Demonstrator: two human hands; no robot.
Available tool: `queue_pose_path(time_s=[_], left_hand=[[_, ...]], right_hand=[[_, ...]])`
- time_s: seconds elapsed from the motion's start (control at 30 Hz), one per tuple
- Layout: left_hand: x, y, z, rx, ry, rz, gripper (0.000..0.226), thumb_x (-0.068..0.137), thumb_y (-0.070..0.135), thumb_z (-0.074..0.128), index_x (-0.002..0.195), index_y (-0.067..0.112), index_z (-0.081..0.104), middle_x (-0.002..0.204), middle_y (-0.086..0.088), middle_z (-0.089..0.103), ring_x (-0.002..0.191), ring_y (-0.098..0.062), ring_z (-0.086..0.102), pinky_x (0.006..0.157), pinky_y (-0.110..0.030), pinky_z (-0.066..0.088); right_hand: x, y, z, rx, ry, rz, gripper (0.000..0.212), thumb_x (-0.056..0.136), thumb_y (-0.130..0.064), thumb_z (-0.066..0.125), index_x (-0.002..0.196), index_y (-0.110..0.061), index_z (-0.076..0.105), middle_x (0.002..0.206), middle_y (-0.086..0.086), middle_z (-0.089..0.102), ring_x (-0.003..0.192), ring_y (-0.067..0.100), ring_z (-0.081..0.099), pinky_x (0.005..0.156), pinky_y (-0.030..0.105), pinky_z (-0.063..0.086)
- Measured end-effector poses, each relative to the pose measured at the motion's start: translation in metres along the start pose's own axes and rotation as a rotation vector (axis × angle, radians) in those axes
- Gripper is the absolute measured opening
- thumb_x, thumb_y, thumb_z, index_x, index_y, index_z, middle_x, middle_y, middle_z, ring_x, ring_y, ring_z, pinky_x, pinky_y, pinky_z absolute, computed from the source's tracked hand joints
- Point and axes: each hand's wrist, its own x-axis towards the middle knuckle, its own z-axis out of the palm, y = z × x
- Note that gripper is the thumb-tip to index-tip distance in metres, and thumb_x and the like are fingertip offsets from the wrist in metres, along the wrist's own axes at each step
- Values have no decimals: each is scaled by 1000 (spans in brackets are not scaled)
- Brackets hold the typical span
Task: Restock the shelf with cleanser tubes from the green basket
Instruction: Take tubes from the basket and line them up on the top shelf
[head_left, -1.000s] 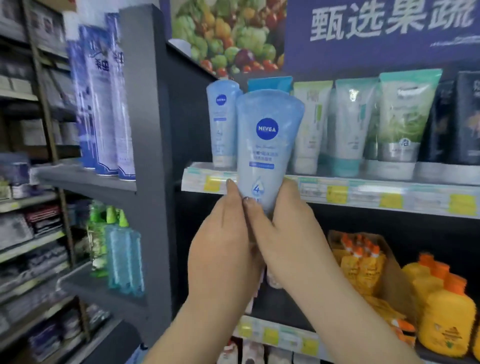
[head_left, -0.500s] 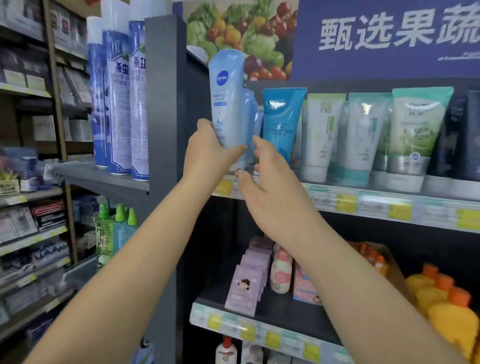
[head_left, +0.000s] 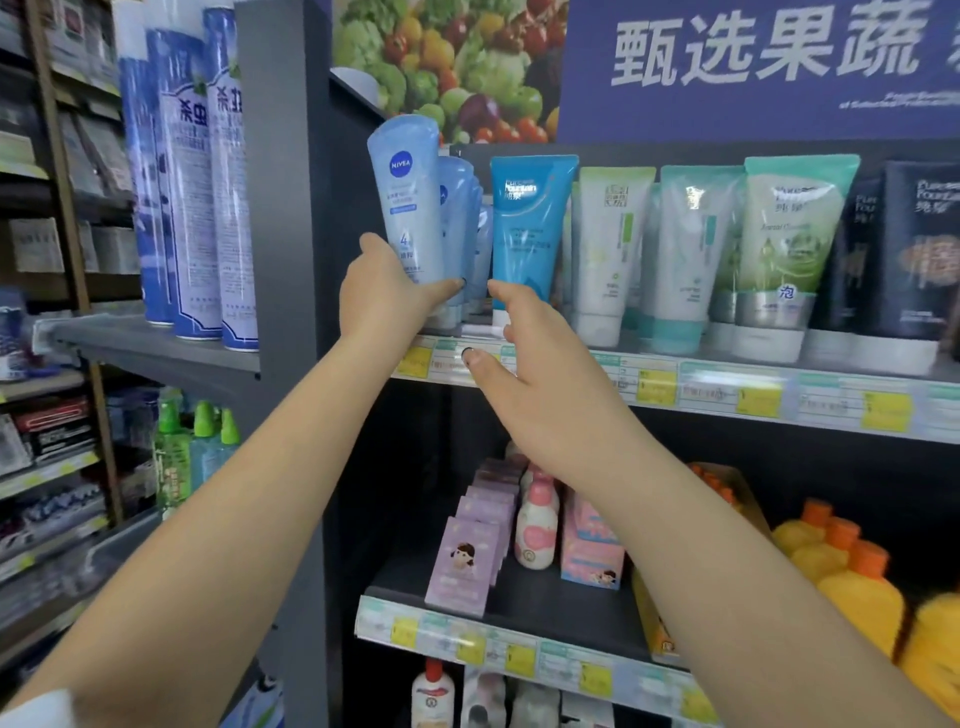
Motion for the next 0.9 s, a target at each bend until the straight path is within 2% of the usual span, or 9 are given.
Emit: queue_pose_path(time_s=[0.2,0.33,0.43,0.57,0.7,0.9], left_hand=[[1,1,7,28,-37,-5,64,69,43,77,109,10,39,101,-2,50,86,-17,52,57,-24,41],[0,0,14,18,-54,-1,63,71,40,77,109,9,39,106,-5,52,88,-18,53,61,-28,43],[-2,-2,18,55,-52,10,62,71,40,77,108,8,39,108,-8,54,91,-23,56,64,-31,45],[-3,-1,18,79,-64,-9,62,71,40,76,110,8,39,111,-9,55,97,-25,58,63,-30,42],[-3,1,17,100,-68,-32,62,72,39,76,112,10,38,112,-8,54,98,-24,58,63,-30,42],[-4,-2,17,57,-78,-46,64,73,38,76,115,10,36,112,-8,52,88,-18,52,63,-30,44]], right_hand=[[5,5,0,-26,6,11,52,95,-20,48,142,-21,26,140,0,37,125,12,38,93,18,28],[3,8,0,-51,11,7,53,96,-18,48,143,-20,26,144,-1,34,129,12,36,95,16,26],[1,13,-1,-77,15,16,56,96,-19,48,145,-18,23,147,1,31,132,13,34,103,20,25],[-3,21,-5,-110,31,20,56,95,-19,48,145,-18,22,146,1,33,130,14,36,99,18,26],[-5,28,-10,-97,63,37,57,94,-17,50,145,-19,23,146,-1,34,133,13,34,104,19,25],[-5,37,-13,-100,79,76,55,95,-17,49,144,-18,24,147,-1,33,131,13,37,103,21,28]])
